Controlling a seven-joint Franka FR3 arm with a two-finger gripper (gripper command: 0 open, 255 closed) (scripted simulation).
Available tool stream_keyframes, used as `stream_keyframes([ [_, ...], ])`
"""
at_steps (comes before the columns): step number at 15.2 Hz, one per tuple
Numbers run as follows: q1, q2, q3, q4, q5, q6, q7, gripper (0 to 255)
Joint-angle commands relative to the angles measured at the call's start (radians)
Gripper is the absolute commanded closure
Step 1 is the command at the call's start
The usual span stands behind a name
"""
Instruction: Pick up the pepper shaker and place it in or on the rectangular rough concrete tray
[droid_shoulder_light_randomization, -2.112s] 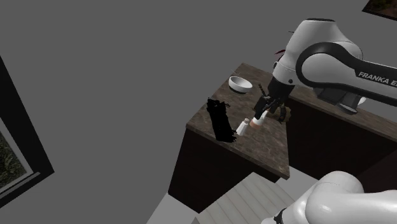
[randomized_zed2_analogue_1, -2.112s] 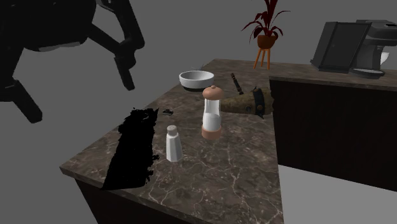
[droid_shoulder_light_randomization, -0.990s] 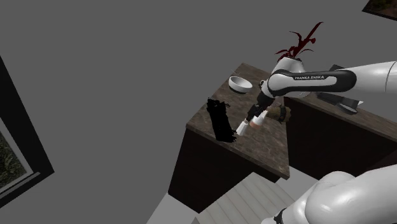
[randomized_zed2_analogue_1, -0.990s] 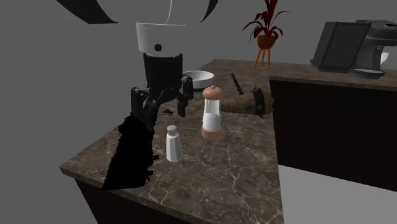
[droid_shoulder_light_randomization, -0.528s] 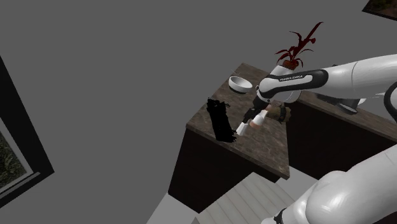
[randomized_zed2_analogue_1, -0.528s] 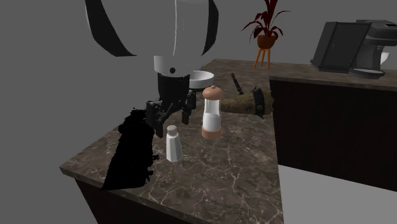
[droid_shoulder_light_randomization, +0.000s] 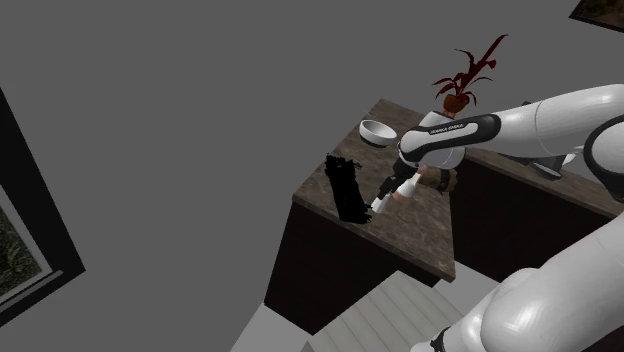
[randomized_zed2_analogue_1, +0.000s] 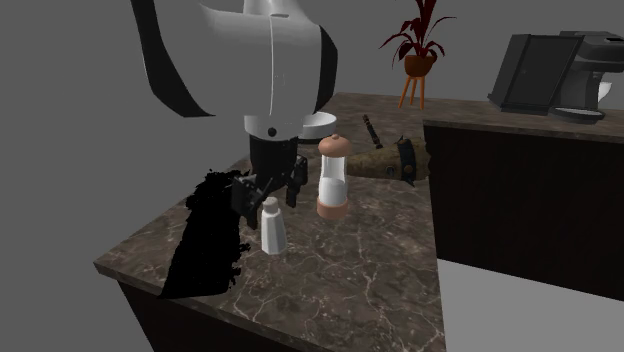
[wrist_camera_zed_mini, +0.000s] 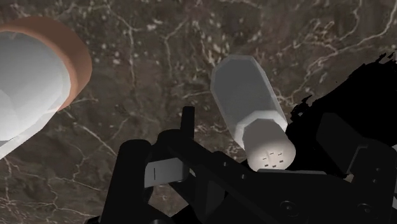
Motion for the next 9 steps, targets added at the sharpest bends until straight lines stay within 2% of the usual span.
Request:
stream_keyframes([
  [1, 0.000, 0.002, 0.000, 0.000, 0.001, 0.002, -0.001, 0],
  [4, 0.000, 0.002, 0.000, 0.000, 0.001, 0.002, -0.001, 0],
  [5, 0.000, 0.002, 0.000, 0.000, 0.001, 0.002, -0.001, 255],
  [9, 0.000, 0.002, 0.000, 0.000, 0.001, 0.002, -0.001, 255],
])
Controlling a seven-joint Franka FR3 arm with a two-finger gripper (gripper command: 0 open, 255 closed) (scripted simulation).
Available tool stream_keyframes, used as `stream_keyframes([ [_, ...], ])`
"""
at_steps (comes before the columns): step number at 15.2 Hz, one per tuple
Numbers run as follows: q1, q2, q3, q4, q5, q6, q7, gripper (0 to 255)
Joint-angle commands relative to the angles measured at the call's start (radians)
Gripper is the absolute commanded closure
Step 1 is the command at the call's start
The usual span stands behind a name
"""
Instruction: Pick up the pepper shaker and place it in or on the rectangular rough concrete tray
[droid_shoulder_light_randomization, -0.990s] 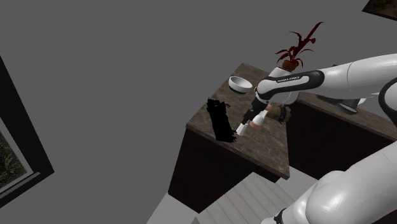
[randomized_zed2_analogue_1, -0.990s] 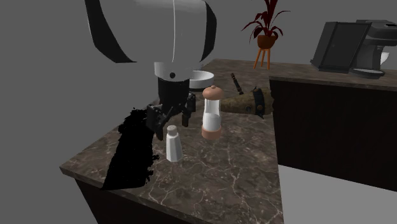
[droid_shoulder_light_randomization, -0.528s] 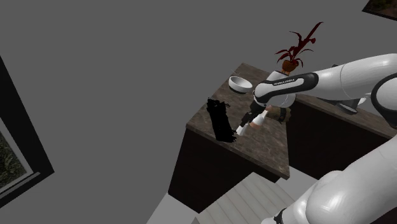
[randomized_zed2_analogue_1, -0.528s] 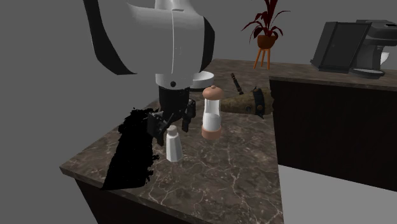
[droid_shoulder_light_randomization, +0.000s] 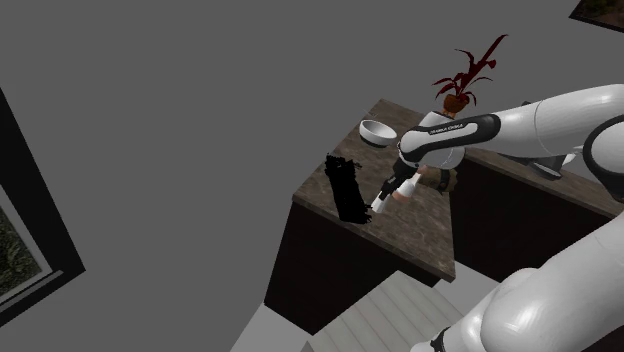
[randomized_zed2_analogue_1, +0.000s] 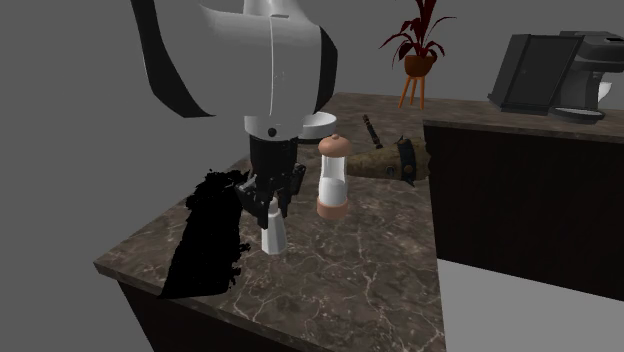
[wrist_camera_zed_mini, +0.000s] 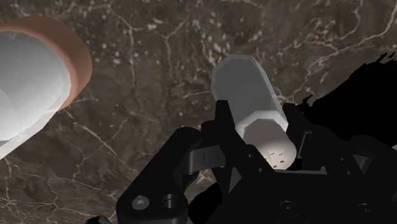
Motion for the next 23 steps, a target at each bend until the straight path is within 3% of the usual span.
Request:
stream_keyframes([
  [1, 0.000, 0.000, 0.000, 0.000, 0.000, 0.000, 0.000, 255],
  [5, 0.000, 0.000, 0.000, 0.000, 0.000, 0.000, 0.000, 255],
  [23, -0.010, -0.138, 0.025, 0.126, -0.083, -0.248, 0.076, 255],
])
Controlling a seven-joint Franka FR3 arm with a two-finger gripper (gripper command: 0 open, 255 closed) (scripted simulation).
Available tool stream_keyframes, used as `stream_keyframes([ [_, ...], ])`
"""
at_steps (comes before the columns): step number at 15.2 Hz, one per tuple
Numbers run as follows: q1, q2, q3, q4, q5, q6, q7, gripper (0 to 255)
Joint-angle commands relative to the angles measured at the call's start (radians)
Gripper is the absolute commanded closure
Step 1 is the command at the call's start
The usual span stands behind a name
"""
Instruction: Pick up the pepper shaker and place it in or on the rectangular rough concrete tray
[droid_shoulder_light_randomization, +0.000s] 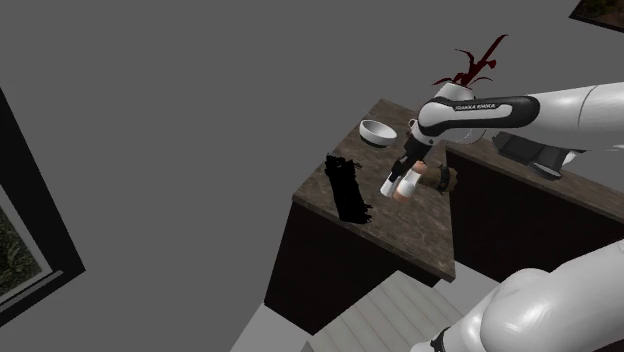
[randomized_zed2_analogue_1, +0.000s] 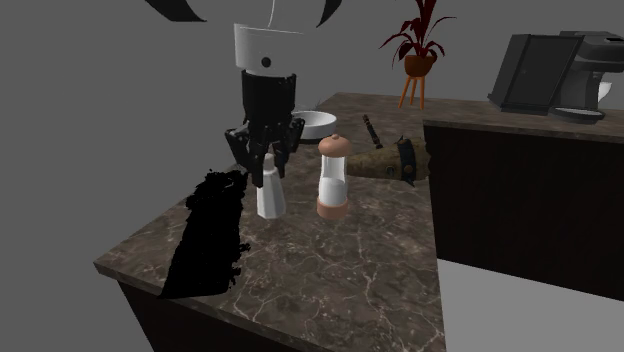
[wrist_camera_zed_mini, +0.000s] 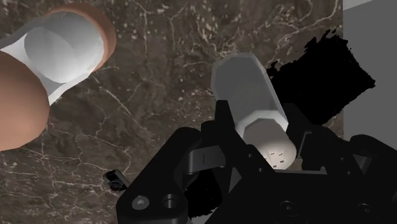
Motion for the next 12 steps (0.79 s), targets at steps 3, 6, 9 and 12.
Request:
stream_keyframes([
  [3, -0.001, -0.020, 0.005, 0.042, -0.009, -0.060, 0.009, 255],
  [6, -0.002, -0.029, 0.008, 0.062, -0.012, -0.089, 0.014, 255],
  [9, 0.028, 0.061, 0.023, 0.162, 0.031, -0.104, 0.033, 255],
  [12, 0.051, 0.155, 0.037, 0.272, 0.073, -0.128, 0.051, 255],
])
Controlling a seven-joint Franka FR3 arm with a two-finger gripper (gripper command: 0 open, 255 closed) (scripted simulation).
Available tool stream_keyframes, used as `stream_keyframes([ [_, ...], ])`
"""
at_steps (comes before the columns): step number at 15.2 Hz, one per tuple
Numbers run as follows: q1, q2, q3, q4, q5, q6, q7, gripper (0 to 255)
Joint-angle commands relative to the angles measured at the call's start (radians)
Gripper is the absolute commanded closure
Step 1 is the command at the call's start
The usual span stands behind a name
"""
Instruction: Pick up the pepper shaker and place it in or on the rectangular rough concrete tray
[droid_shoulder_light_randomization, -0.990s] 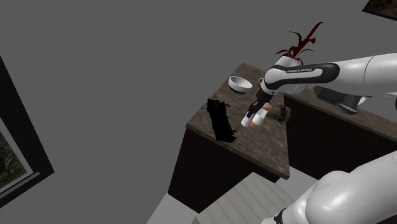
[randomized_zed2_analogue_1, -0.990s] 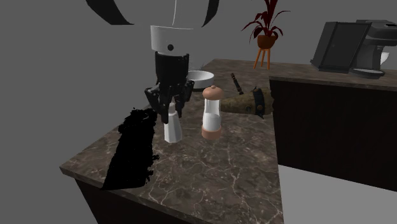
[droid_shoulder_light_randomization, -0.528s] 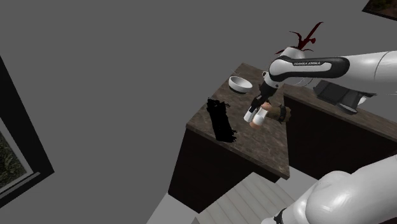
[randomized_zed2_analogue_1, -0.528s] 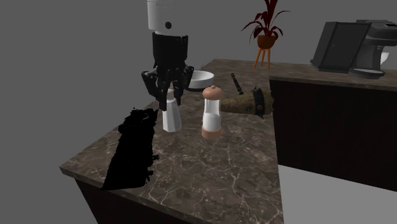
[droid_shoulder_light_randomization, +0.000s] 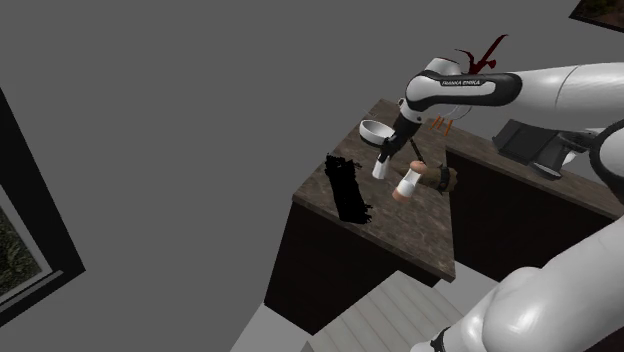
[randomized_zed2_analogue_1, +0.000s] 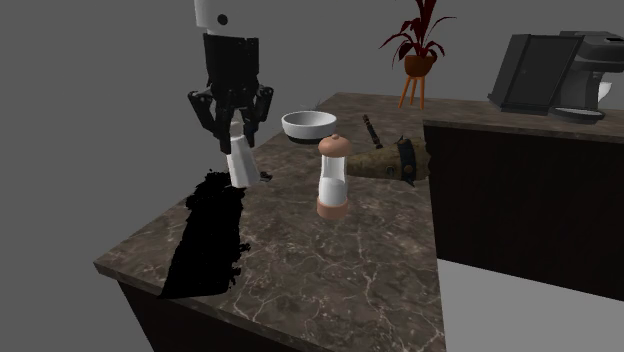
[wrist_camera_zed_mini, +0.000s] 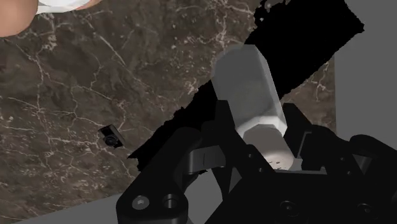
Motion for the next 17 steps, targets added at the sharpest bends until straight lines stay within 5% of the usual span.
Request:
stream_keyframes([
  [1, 0.014, 0.070, 0.009, 0.078, 0.031, -0.014, 0.011, 255],
  [6, 0.030, 0.247, 0.034, 0.312, 0.098, -0.082, 0.041, 255],
  [17, 0.028, 0.280, 0.039, 0.204, 0.120, 0.055, 0.019, 255],
])
